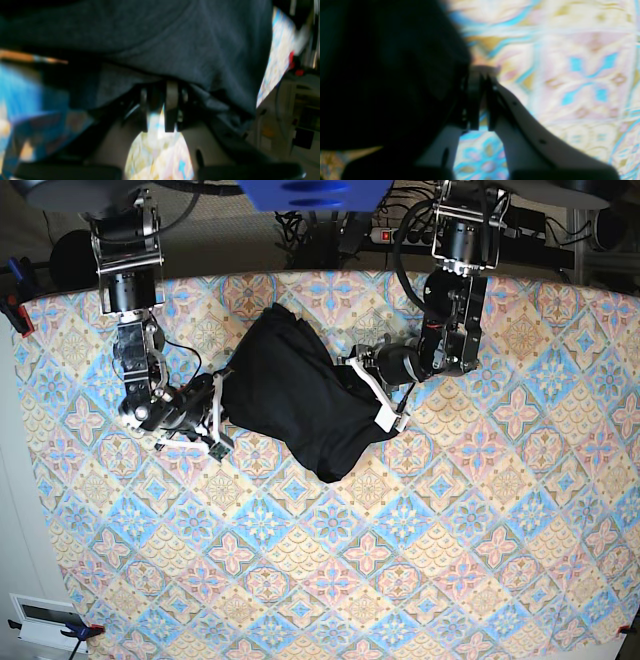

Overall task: Layout the t-shirt on the table in an organized manner, then fold the t-shirt properly
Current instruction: 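Push the bundle with both grippers toward the right gripper's side, then drag the folded shirt with the right gripper toward the table edge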

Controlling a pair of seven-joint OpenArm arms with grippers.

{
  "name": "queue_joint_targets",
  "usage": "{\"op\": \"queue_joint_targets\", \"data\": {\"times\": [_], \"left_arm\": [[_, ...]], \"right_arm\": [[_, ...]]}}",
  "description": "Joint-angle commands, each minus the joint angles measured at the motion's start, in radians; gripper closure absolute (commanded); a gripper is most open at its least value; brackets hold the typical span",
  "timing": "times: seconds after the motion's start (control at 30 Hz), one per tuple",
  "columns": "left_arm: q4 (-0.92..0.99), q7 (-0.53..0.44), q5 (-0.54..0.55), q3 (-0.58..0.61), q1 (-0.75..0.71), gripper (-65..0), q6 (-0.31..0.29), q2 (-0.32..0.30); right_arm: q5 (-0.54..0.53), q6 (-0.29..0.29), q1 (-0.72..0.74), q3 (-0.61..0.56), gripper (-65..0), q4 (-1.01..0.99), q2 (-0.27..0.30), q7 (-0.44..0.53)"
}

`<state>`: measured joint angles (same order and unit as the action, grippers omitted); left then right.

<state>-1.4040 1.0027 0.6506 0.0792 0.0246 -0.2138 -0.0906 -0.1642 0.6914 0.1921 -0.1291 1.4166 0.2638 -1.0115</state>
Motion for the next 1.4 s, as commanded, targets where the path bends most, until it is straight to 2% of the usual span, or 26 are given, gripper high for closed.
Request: {"op": "queue_joint_targets", "data": {"times": [0.0, 0.17, 0.3, 0.43, 0.57, 0.7, 0.83, 0.93, 1.0, 1.17, 1.23, 1.37], "left_arm": [[0.013, -0.011, -0.056, -0.002, 0.025, -9.0, 0.021, -0.007], [0.101, -0.026, -0.056, 0.023, 0.136, -9.0, 0.023, 0.001], [0.153, -0.066, -0.053, 0.074, 0.209, -9.0, 0.024, 0.015], [0.145, -0.064, -0.008, 0.067, 0.229, -9.0, 0.024, 0.030], [0.098, -0.058, 0.096, -0.032, 0.211, -9.0, 0.024, 0.013], [0.071, -0.023, 0.219, -0.117, 0.176, -9.0, 0.023, -0.067], [0.018, 0.009, 0.343, -0.218, 0.108, -9.0, 0.023, -0.159], [-0.021, 0.009, 0.378, -0.276, 0.053, -9.0, 0.023, -0.216], [-0.053, 0.009, 0.378, -0.313, 0.015, -9.0, 0.023, -0.234], [-0.119, 0.009, 0.378, -0.387, -0.079, -9.0, 0.023, -0.252], [-0.125, 0.009, 0.378, -0.405, -0.101, -9.0, 0.021, -0.252], [-0.125, 0.009, 0.378, -0.417, -0.116, -9.0, 0.021, -0.252]], "right_arm": [[-0.007, 0.007, -0.018, 0.007, -2.5, 0.042, 0.009, -0.002], [-0.007, 0.007, -0.147, 0.046, -1.9, 0.158, 0.038, -0.014], [-0.007, 0.007, -0.211, 0.147, -1.8, 0.254, 0.041, -0.014], [-0.015, 0.007, -0.250, 0.225, -1.8, 0.359, 0.038, -0.016], [-0.142, 0.007, -0.270, 0.228, -1.7, 0.453, 0.029, -0.016], [-0.257, 0.007, -0.270, 0.231, -0.9, 0.497, -0.062, -0.016], [-0.262, 0.007, -0.265, 0.228, 0.0, 0.494, -0.177, -0.011], [-0.262, 0.007, -0.263, 0.225, 0.0, 0.441, -0.291, -0.011], [-0.260, 0.007, -0.256, 0.200, 0.0, 0.382, -0.347, -0.008], [-0.216, 0.007, -0.144, 0.164, 0.0, 0.240, -0.381, -0.003], [-0.183, 0.007, -0.110, 0.164, 0.0, 0.184, -0.415, 0.013], [-0.165, 0.007, -0.052, 0.147, 0.0, 0.066, -0.420, 0.069]]}}
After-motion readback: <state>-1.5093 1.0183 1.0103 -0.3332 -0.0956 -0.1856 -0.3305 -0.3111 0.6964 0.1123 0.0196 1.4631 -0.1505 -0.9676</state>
